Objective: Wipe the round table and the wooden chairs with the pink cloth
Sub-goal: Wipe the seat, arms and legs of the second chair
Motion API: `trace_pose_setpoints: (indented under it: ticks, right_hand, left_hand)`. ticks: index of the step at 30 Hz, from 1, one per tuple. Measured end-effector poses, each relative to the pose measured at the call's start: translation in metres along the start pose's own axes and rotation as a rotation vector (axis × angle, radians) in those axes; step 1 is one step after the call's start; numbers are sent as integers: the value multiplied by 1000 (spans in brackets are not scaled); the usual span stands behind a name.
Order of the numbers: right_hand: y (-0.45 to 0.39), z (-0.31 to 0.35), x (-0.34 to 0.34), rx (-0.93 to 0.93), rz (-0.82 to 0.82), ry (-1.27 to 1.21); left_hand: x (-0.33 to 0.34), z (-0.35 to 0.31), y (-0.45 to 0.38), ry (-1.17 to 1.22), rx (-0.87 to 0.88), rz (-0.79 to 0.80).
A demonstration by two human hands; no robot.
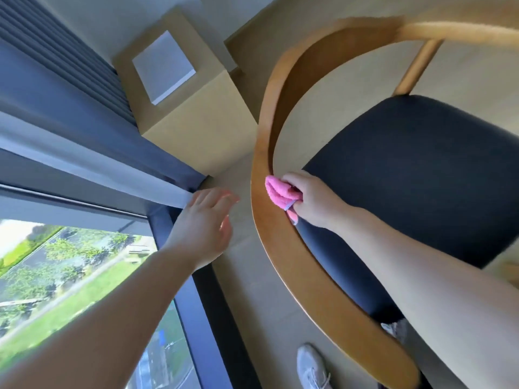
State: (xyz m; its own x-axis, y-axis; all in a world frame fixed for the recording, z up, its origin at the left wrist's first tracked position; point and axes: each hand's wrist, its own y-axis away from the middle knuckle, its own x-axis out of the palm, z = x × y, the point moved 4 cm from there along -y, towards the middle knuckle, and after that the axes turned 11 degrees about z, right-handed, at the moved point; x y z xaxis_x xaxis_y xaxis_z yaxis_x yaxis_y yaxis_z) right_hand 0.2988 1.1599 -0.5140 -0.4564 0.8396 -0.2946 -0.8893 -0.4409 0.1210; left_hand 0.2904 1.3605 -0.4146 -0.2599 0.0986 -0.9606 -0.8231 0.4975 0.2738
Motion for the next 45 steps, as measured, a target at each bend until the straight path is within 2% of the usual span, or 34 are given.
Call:
trace_pose_setpoints:
  ticks: [4,9,13,19,21,27,30,34,40,45]
  right_hand:
    - [46,11,16,63,-47,49]
    - [114,17,34,241,-24,144]
    - [167,32,40,311,6,255]
    - [240,53,31,461,177,426]
    - [259,70,27,431,218,488]
    - [295,128,34,147,239,625]
    - [300,153,38,67,200,609]
    - [286,182,53,2,218,601]
    - [249,225,100,-37,249,550]
    - [217,245,149,34,218,448]
  left_hand:
    - [29,-20,39,17,21,2]
    - [44,-47,90,94,36,46]
    - [42,-76,121,151,49,87]
    - [27,-125,149,235,102,123]
    - [22,-141,157,262,108,131]
    - [8,-164,181,354,71,133]
    - [3,-171,203,462,54,174]
    - [-5,-173,230,572,41,153]
    - [-25,-136,257,675,8,40]
    - [-39,-74,269,669,29,71]
